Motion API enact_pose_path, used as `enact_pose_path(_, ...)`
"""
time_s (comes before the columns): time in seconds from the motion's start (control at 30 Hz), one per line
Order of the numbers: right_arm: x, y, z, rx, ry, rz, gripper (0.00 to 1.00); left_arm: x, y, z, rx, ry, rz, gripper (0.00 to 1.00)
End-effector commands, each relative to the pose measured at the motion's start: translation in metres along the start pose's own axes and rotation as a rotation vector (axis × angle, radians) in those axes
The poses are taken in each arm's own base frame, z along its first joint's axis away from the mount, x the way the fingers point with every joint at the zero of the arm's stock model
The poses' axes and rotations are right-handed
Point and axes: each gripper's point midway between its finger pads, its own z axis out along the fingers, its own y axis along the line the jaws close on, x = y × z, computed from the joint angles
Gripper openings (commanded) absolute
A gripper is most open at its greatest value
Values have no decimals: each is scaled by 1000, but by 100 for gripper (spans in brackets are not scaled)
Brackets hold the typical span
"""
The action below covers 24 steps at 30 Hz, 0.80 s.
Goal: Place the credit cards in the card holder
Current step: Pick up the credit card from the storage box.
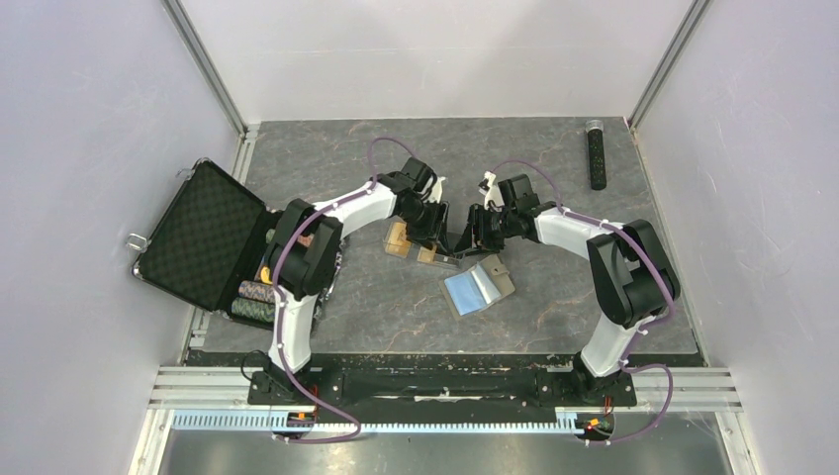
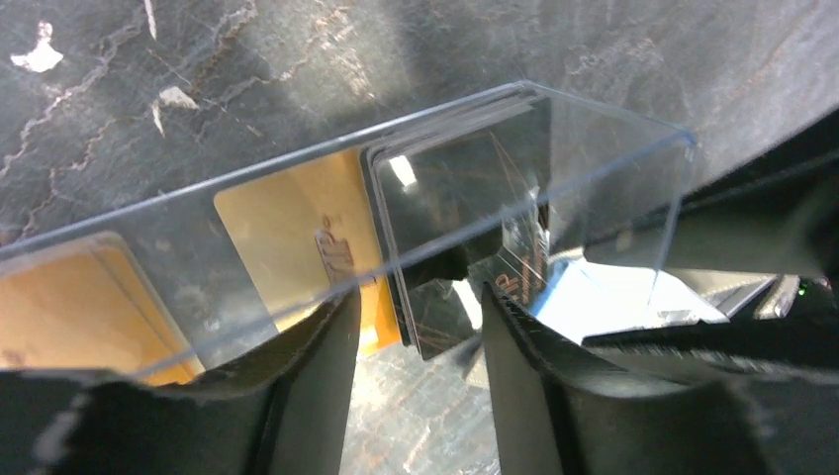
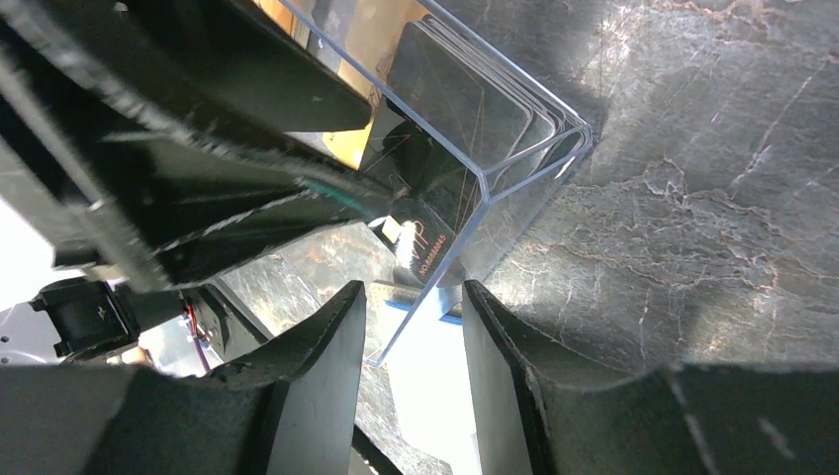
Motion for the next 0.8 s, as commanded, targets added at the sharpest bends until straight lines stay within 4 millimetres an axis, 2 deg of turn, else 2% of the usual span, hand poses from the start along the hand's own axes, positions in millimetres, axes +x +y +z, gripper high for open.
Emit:
enact_pose_path(0.0, -4, 6, -5, -16, -25, -32, 43, -8, -3, 8, 14, 10, -8, 49)
enact_pose_path(0.27, -4, 6, -4, -16, -25, -34, 42, -11, -3, 0, -10, 0, 11, 3)
enact_pose_path(0.6, -5, 6, -3, -16, -23, -33, 42, -11, -5, -7, -112, 15, 79, 2)
enact_pose_path(0.77, -3, 5, -3, -14, -20, -30, 42, -9, -5, -3, -138, 38, 114, 11)
